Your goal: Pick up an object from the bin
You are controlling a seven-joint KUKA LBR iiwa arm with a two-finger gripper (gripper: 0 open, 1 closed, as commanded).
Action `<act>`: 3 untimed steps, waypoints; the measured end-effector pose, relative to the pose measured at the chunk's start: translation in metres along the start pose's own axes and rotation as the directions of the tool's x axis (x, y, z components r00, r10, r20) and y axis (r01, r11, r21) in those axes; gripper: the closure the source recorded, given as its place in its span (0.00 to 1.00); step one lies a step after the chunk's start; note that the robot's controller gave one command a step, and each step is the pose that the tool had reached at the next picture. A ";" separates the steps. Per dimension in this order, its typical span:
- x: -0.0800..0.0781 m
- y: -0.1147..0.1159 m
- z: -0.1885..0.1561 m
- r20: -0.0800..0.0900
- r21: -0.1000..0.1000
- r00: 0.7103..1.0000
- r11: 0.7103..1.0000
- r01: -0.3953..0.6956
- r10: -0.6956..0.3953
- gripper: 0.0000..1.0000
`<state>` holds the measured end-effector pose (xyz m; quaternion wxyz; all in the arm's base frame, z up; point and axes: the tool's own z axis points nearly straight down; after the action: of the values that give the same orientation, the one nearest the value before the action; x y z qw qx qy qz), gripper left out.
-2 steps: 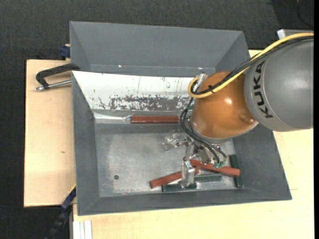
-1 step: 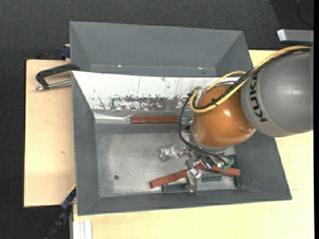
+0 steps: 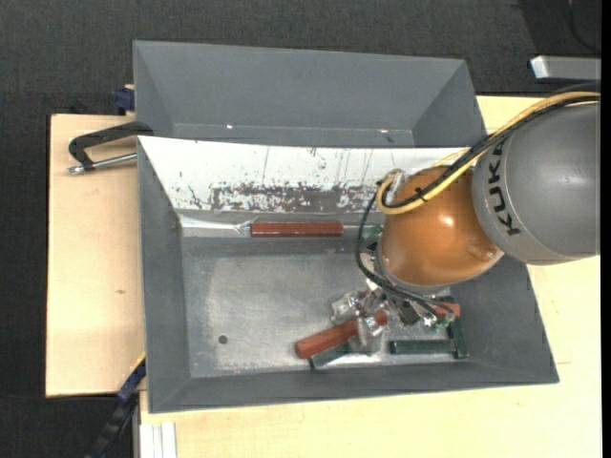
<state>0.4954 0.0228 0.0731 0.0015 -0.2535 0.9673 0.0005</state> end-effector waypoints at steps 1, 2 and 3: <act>0.000 0.000 0.000 0.000 0.000 1.000 1.000 0.000 0.000 1.00; 0.001 0.000 -0.003 0.000 0.000 1.000 1.000 0.001 -0.001 1.00; 0.001 0.001 -0.016 -0.003 -0.002 1.000 1.000 0.001 -0.001 1.00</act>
Offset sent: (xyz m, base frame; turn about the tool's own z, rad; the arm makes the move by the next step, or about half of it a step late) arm -0.0001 0.0000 0.0392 0.0000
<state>0.4937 0.0232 0.0890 -0.0001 -0.2540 0.9672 0.0011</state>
